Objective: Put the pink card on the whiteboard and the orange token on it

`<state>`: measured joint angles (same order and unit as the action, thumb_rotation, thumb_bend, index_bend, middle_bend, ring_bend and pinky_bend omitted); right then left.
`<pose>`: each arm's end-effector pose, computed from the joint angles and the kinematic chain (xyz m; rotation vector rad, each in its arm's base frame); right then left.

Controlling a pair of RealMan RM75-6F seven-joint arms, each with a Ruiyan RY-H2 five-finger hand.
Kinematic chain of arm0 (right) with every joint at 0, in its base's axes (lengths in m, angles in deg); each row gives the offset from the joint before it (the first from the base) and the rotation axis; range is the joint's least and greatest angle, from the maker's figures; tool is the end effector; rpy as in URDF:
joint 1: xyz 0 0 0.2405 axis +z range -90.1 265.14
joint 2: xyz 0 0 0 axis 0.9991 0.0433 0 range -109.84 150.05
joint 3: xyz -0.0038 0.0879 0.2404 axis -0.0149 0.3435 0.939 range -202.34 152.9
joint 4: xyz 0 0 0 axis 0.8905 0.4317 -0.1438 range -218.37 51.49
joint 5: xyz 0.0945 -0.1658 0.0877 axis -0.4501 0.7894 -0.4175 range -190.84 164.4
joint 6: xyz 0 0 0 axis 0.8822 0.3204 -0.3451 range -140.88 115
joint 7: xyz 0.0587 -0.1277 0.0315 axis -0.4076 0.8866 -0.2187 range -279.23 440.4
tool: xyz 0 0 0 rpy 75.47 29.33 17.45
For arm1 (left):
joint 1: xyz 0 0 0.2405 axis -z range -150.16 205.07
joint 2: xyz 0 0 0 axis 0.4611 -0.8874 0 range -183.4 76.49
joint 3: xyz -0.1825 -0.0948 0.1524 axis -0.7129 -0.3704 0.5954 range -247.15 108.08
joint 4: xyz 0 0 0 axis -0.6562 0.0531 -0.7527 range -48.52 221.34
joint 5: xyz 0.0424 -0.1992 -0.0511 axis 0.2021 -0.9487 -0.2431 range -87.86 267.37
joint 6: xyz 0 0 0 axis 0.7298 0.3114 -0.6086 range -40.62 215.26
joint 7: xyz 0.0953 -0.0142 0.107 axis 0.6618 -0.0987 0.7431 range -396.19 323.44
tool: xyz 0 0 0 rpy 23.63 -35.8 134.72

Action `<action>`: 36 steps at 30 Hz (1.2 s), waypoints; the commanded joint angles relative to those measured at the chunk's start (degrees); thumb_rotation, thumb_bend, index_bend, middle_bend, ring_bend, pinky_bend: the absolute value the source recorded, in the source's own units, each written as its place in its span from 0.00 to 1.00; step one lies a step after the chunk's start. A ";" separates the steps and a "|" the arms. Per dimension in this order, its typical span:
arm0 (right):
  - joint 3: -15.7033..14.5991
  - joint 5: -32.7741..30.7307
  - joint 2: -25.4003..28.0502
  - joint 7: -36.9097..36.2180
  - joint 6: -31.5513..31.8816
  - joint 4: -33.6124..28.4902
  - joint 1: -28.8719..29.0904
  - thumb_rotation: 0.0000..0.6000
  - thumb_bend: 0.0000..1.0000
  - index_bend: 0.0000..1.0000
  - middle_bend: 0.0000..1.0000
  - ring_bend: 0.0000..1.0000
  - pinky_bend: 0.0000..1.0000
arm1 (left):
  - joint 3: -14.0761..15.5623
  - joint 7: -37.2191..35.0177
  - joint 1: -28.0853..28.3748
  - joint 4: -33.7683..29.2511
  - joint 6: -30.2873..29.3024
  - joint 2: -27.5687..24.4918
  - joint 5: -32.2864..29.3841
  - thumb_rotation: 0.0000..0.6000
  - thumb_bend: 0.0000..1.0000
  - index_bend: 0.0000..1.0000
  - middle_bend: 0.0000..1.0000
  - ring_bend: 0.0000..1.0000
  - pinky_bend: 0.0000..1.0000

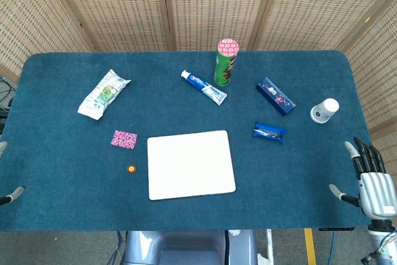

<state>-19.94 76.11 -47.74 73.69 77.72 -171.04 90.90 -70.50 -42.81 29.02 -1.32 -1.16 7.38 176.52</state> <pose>-0.3104 -0.1795 0.1600 1.3108 -0.8750 1.0781 -0.3366 0.1566 0.1892 -1.3510 -0.8880 -0.8702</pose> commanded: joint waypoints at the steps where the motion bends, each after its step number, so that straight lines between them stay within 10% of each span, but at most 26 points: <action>1: -0.03 0.00 0.06 -0.09 -0.08 -0.08 0.01 1.00 0.03 0.00 0.00 0.00 0.00 | 0.11 -0.03 0.07 0.09 0.11 0.05 0.27 1.00 0.00 0.00 0.00 0.00 0.00; 14: -0.12 -0.62 0.42 -0.80 -0.99 -0.61 0.08 1.00 0.03 0.00 0.00 0.00 0.00 | -3.37 -4.75 9.75 4.43 7.80 2.17 4.19 1.00 0.05 0.05 0.00 0.00 0.00; 36: -0.42 -1.92 1.71 -3.21 -3.77 -1.63 0.64 1.00 0.03 0.00 0.00 0.00 0.00 | -5.56 2.08 33.05 18.20 45.07 16.75 -5.23 1.00 0.20 0.22 0.00 0.00 0.00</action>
<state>-20.33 74.24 -46.07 70.50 74.02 -172.63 91.52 -75.76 -41.39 60.63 15.30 42.16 22.47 172.75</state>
